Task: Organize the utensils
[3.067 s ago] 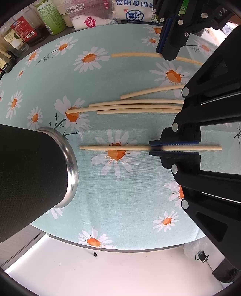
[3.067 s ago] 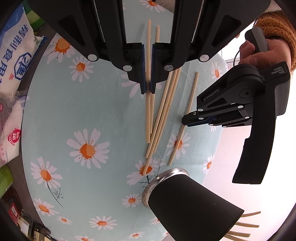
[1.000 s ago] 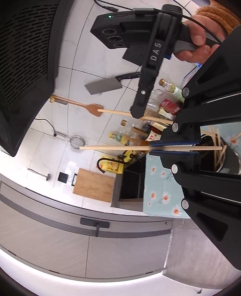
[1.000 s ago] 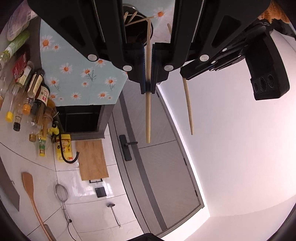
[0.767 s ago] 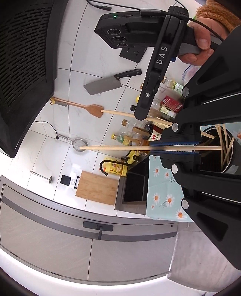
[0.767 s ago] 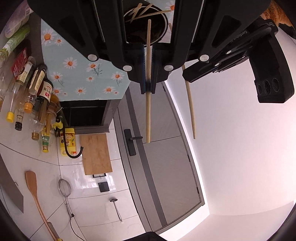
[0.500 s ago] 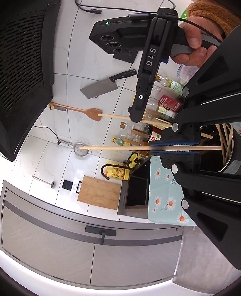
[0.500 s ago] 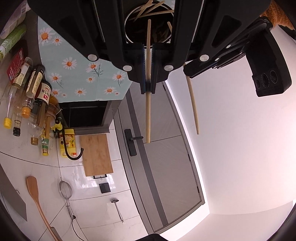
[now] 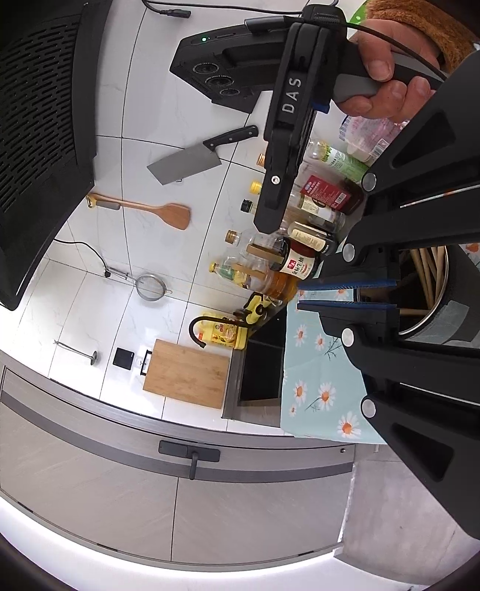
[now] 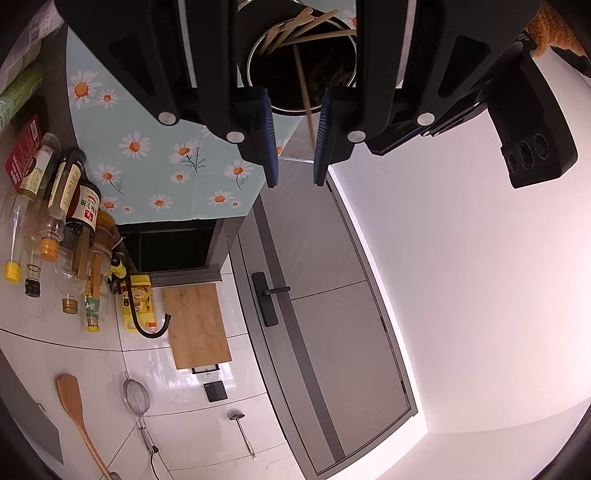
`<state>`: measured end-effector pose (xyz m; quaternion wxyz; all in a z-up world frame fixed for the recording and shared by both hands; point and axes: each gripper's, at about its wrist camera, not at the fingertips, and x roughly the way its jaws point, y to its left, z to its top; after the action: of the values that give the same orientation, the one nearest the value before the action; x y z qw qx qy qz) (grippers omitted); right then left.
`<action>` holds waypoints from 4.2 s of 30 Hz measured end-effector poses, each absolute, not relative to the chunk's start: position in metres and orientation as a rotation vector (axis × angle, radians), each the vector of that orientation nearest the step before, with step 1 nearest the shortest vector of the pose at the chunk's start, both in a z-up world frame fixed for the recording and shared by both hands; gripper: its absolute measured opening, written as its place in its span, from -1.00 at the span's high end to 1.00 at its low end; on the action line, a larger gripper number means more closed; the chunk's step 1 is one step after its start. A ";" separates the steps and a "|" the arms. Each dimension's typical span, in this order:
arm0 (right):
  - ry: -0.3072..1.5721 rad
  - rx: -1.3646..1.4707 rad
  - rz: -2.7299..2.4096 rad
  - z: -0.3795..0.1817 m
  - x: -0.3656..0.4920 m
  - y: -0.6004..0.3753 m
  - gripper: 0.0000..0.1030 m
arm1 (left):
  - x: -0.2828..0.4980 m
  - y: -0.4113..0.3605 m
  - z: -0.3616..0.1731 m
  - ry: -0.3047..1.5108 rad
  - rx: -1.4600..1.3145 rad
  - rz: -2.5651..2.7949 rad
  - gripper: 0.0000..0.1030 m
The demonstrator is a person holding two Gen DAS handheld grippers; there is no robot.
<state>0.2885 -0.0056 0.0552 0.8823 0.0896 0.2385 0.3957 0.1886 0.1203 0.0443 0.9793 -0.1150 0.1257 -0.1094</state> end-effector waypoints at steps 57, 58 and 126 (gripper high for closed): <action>1.590 -0.066 0.641 -0.143 0.229 -0.059 0.36 | 0.089 0.069 -0.045 0.849 -0.276 -0.241 -0.18; 1.599 -0.090 0.634 -0.147 0.229 -0.057 0.41 | 0.088 0.068 -0.047 0.856 -0.278 -0.243 -0.18; 1.541 0.096 0.848 -0.105 0.224 -0.115 0.89 | 0.204 -0.033 -0.126 1.509 -0.282 0.105 0.43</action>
<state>0.2235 -0.1149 -0.1049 0.6365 0.0419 0.6748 0.3711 0.2040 -0.0330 -0.1261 0.7185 -0.1273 0.6822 0.0473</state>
